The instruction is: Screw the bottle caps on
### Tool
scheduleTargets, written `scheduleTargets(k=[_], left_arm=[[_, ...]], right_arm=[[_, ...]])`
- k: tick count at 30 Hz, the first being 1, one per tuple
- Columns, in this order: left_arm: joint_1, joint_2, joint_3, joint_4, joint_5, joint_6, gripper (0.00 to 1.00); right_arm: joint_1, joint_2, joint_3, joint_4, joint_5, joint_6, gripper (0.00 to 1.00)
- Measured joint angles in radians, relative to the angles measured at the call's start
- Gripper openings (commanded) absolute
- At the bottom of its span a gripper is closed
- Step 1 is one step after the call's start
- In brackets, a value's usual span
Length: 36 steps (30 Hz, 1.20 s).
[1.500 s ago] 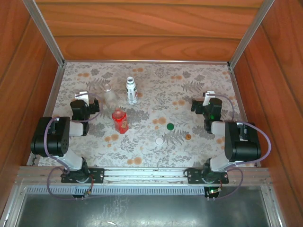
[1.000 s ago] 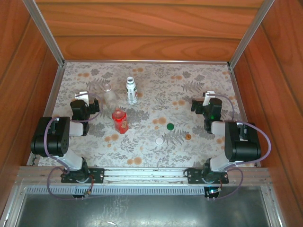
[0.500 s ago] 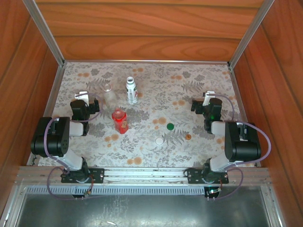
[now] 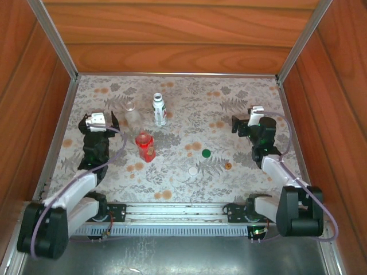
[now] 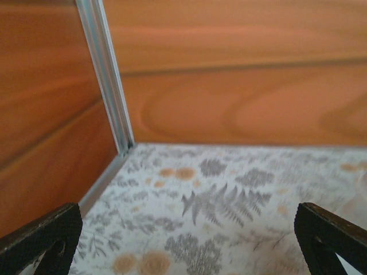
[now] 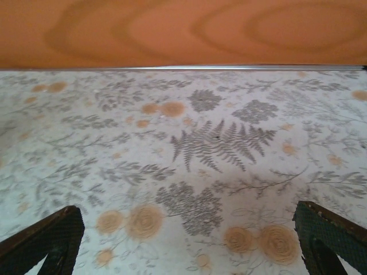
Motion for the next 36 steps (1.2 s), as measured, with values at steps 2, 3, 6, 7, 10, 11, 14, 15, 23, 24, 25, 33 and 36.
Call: scheduleTargets(k=[2,3,6,7,10,11,14,15,23,24,25,33,36], left_arm=[[-0.025,-0.134,0.014,-0.074,-0.023,0.000,1.00],[-0.038,-0.191,0.024,-0.103,-0.031,-0.002,1.00],[-0.085,-0.303,0.056,-0.167,-0.042,-0.008,1.00],[-0.096,-0.319,0.066,-0.178,-0.042,-0.008,1.00],[-0.172,-0.343,0.100,-0.252,-0.006,-0.015,1.00],[-0.201,-0.347,0.103,-0.269,0.016,-0.015,1.00],[-0.272,-0.354,0.103,-0.315,0.099,-0.014,1.00],[-0.287,-0.356,0.103,-0.325,0.123,-0.014,1.00],[-0.360,-0.385,0.073,-0.369,0.377,0.002,1.00],[-0.361,-0.385,0.063,-0.370,0.404,0.010,1.00],[-0.362,-0.382,0.051,-0.372,0.428,0.016,1.00],[-0.362,-0.300,-0.011,-0.394,0.526,0.049,1.00],[-0.362,-0.242,-0.021,-0.372,0.536,0.050,1.00]], right_arm=[[0.037,-0.040,0.018,-0.056,-0.024,-0.013,1.00],[0.057,-0.060,0.026,-0.079,-0.037,-0.018,1.00],[0.110,-0.114,0.047,-0.136,-0.077,-0.034,1.00],[0.120,-0.124,0.051,-0.146,-0.088,-0.039,1.00],[0.203,-0.149,0.071,-0.211,-0.139,-0.074,1.00],[0.233,-0.152,0.079,-0.227,-0.162,-0.085,1.00],[0.323,-0.151,0.102,-0.264,-0.244,-0.125,1.00],[0.346,-0.149,0.108,-0.273,-0.264,-0.135,1.00],[0.496,-0.067,0.169,-0.355,-0.294,-0.202,1.00],[0.505,-0.062,0.170,-0.359,-0.294,-0.206,1.00],[0.513,-0.057,0.171,-0.364,-0.294,-0.208,1.00],[0.549,-0.046,0.172,-0.372,-0.293,-0.216,1.00],[0.556,-0.045,0.172,-0.372,-0.293,-0.216,1.00]])
